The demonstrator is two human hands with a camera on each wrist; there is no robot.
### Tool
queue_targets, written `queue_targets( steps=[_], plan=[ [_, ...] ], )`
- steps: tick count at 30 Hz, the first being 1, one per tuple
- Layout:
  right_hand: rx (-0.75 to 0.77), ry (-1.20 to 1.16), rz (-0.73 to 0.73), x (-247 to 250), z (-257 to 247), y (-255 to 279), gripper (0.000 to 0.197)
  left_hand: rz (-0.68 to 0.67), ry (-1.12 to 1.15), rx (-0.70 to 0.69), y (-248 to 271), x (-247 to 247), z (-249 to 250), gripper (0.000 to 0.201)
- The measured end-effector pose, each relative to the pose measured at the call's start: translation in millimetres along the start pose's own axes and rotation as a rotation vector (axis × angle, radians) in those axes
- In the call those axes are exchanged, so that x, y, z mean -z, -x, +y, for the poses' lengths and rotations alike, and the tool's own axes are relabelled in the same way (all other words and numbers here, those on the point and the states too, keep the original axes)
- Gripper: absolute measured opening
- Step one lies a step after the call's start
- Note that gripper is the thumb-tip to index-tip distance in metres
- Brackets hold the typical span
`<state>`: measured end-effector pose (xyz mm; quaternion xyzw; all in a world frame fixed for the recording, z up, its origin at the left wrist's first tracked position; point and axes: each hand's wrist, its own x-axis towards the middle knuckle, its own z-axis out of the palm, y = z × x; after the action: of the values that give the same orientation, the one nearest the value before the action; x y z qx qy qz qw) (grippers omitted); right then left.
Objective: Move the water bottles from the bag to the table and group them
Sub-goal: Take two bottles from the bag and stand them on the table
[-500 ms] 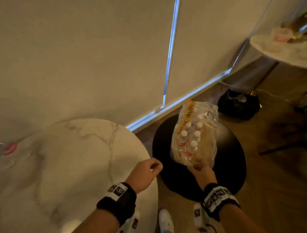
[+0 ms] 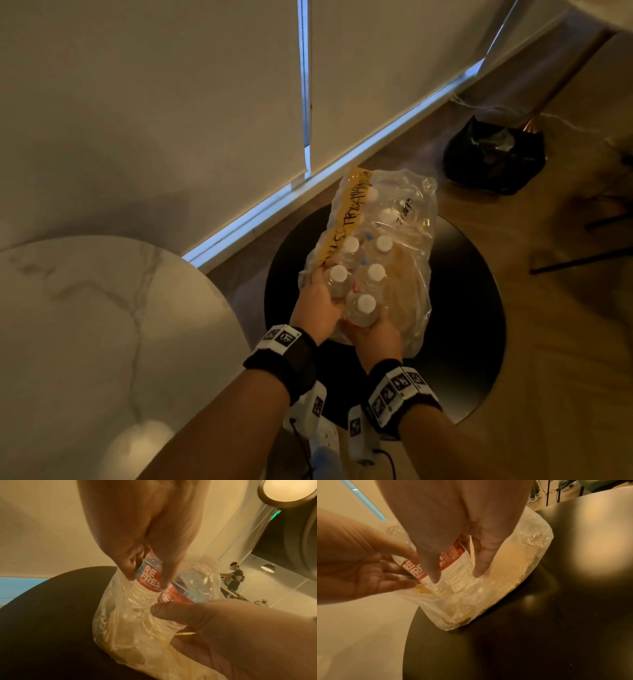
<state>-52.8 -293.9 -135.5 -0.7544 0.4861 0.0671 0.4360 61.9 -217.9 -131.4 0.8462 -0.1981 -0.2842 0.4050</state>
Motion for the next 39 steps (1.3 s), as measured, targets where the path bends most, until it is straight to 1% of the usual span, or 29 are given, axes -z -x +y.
queue_targets(
  steps=[1, 3, 6, 8, 10, 11, 13, 14, 16, 19, 22, 25, 27, 29, 31, 33, 36, 39],
  plan=[
    [0.017, 0.010, -0.023, 2, 1, -1, 0.050, -0.022, 0.011, 0.019, -2, 1, -1, 0.086],
    [0.018, -0.064, -0.050, 8, 2, 1, 0.042, -0.083, -0.032, 0.040, -3, 8, -1, 0.075],
    [0.009, -0.170, -0.044, 22, 0, 12, 0.037, -0.148, -0.108, -0.039, 9, 24, 7, 0.065],
    [0.050, -0.192, -0.026, 30, -5, 24, 0.035, -0.156, -0.064, -0.111, 24, 38, 15, 0.062],
    [0.123, -0.186, -0.002, 39, -14, 42, 0.027, -0.144, 0.026, -0.177, 41, 52, 21, 0.065],
    [0.174, -0.170, 0.009, 43, -19, 53, 0.026, -0.132, 0.072, -0.206, 51, 61, 23, 0.070],
    [0.267, -0.129, 0.014, 46, -33, 79, 0.034, -0.096, 0.142, -0.234, 73, 80, 23, 0.078],
    [0.307, -0.115, 0.006, 44, -41, 92, 0.039, -0.073, 0.152, -0.238, 85, 93, 21, 0.077],
    [0.373, -0.083, -0.032, 32, -52, 115, 0.046, -0.021, 0.145, -0.239, 114, 122, 13, 0.070],
    [0.432, -0.027, -0.120, -4, -73, 156, 0.052, 0.067, 0.211, -0.210, 170, 169, -16, 0.062],
    [0.463, 0.022, -0.221, -55, -101, 210, 0.054, 0.163, 0.285, -0.091, 236, 214, -61, 0.061],
    [0.522, 0.044, -0.379, -122, -125, 262, 0.051, 0.293, 0.296, 0.040, 304, 261, -119, 0.059],
    [0.544, 0.077, -0.476, -171, -139, 290, 0.048, 0.385, 0.328, 0.128, 346, 288, -161, 0.062],
    [0.558, 0.116, -0.539, -224, -154, 317, 0.048, 0.499, 0.318, 0.221, 384, 314, -202, 0.061],
    [0.553, 0.139, -0.563, -263, -168, 332, 0.051, 0.604, 0.299, 0.273, 404, 332, -228, 0.053],
    [0.557, 0.165, -0.577, -299, -180, 346, 0.055, 0.669, 0.324, 0.300, 416, 349, -255, 0.050],
    [0.552, 0.181, -0.565, -336, -191, 355, 0.058, 0.686, 0.355, 0.309, 419, 367, -286, 0.050],
    [0.540, 0.177, -0.530, -356, -198, 361, 0.063, 0.682, 0.339, 0.286, 417, 375, -298, 0.053]
  ],
)
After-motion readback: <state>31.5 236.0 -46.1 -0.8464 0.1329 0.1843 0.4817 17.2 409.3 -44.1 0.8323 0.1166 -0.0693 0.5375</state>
